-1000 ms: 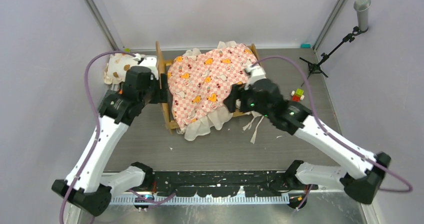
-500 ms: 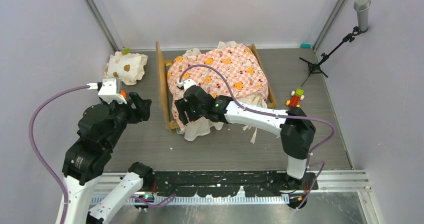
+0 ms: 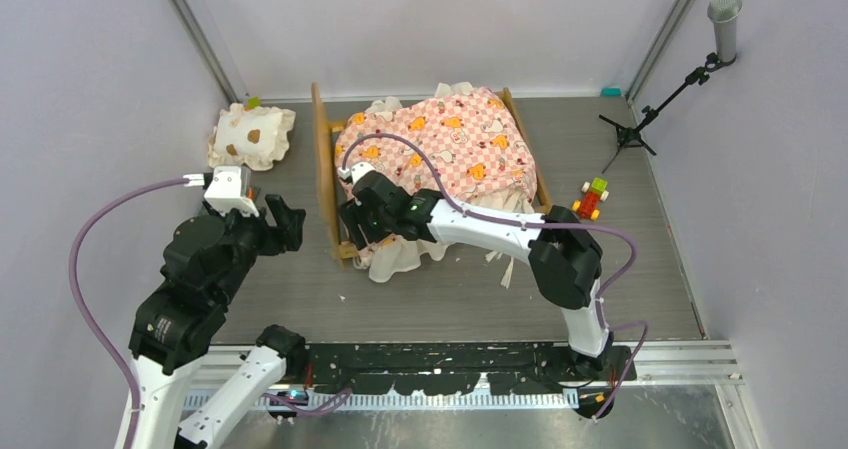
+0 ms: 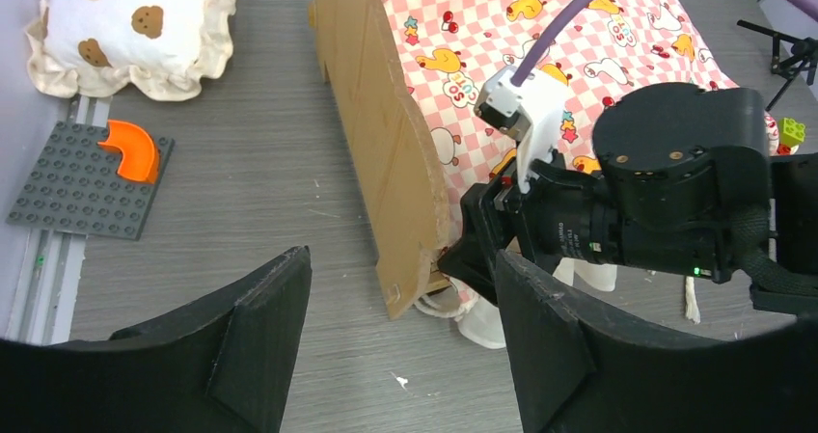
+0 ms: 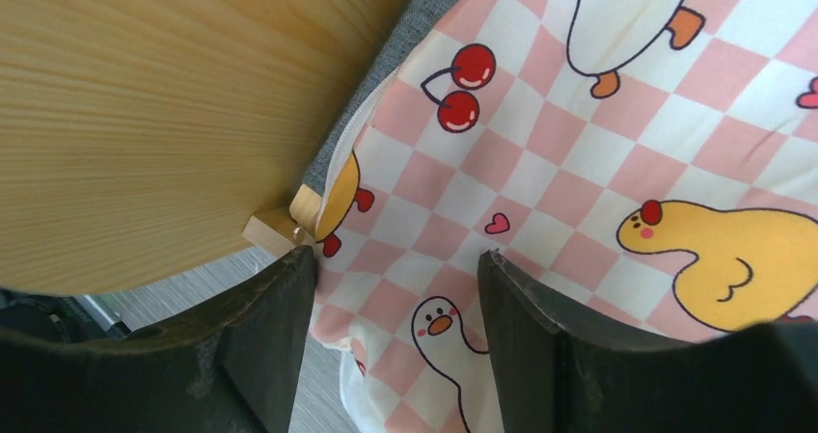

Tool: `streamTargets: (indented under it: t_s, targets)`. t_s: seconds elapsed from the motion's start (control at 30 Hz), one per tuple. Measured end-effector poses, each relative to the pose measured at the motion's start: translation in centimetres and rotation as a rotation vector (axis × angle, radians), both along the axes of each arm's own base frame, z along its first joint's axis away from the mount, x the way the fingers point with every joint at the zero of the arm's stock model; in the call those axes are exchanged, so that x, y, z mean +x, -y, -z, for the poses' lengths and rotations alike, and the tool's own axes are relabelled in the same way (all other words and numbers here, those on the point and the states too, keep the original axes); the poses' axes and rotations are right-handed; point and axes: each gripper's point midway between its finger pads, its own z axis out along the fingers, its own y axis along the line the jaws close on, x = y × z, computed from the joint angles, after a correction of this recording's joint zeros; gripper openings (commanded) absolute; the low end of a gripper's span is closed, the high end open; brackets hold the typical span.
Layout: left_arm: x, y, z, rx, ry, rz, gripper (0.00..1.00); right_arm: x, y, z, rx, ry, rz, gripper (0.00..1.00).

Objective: Set up the pet bed
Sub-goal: Cross the ropes on the bed frame.

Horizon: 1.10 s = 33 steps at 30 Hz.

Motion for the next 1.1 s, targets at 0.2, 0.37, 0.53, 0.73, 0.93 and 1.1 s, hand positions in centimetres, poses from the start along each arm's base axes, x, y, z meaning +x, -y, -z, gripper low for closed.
streamTargets:
  t_s: [0.2, 0.37, 0.53, 0.73, 0.93, 1.1]
  targets:
    - [-0.2, 0.5, 0.6, -0.002, -0.010, 0.028, 0.72, -0.1, -0.5, 0.9, -0.025, -0.020, -0.022, 0.35]
    - [-0.2, 1.1, 0.9, -0.003, -0.021, 0.066, 0.72, 0.0, -0.3, 1.0, -0.034, -0.021, -0.020, 0.01]
    - [0.0, 2.0, 1.1, 0.002, -0.034, 0.114, 0.69, 1.1, 0.3, 0.7, -0.024, -0.037, 0.019, 0.01]
    - [-0.3, 4.3, 0.3, -0.018, -0.001, 0.246, 0.68, 3.9, 3.3, -0.8, 0.022, -0.074, 0.113, 0.01]
    - [0.1, 6.7, -0.3, -0.008, -0.012, 0.386, 0.62, 5.9, 7.9, -5.8, 0.161, -0.078, 0.175, 0.01]
    - [1.9, 8.4, 0.1, -0.018, -0.050, 0.428, 0.59, 7.1, 9.7, -8.5, 0.256, -0.080, 0.175, 0.01]
